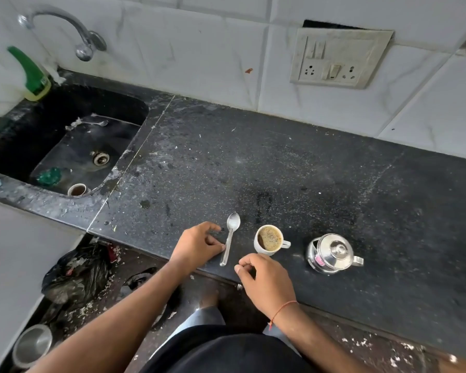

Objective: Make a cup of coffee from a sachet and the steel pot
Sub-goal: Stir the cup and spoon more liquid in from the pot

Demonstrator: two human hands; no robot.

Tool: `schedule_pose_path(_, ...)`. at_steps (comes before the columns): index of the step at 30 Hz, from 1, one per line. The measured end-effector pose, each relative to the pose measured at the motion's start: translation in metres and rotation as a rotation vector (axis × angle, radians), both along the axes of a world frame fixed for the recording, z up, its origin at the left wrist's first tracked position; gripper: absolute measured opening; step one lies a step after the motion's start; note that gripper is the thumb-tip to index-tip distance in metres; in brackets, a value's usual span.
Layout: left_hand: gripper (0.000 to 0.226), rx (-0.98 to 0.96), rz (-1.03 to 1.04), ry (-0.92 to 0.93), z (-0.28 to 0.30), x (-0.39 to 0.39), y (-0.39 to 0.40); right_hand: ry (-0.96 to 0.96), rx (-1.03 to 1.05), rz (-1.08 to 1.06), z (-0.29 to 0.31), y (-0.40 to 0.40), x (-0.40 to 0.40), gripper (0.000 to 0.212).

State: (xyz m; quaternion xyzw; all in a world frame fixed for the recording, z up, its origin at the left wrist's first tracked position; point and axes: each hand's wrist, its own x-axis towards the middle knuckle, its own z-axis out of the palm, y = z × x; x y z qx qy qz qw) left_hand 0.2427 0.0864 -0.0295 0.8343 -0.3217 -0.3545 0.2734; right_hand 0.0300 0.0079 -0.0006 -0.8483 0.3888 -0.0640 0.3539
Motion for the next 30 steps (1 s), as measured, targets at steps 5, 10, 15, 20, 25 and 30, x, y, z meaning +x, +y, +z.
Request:
schedule_pose_path(5, 0.046, -0.012, -0.114, 0.015, -0.005, 0.014, -0.006, 0.271, 0.018, -0.078, -0.015, 0.012, 0.043, 0.03)
schedule_pose_path(10, 0.042, -0.051, -0.11, 0.0, -0.014, 0.028, -0.012, 0.401, -0.013, -0.137, -0.017, 0.019, 0.073, 0.033)
schedule_pose_path(15, 0.044, -0.153, -0.057, 0.014, -0.015, 0.04, -0.03, 0.44, 0.021, -0.195, -0.017, 0.019, 0.083, 0.028)
schedule_pose_path(20, 0.035, -0.16, -0.036, 0.109, -0.012, 0.046, -0.053, 0.419, 0.045, -0.233, -0.014, 0.021, 0.083, 0.023)
schedule_pose_path(25, 0.025, -0.153, -0.06, 0.089, -0.013, 0.052, -0.062, 0.383, 0.088, -0.264, -0.014, 0.022, 0.082, 0.02)
schedule_pose_path(30, 0.018, -0.199, -0.021, 0.087, -0.005, 0.058, -0.065, 0.185, 0.222, -0.348, -0.016, 0.029, 0.073, 0.023)
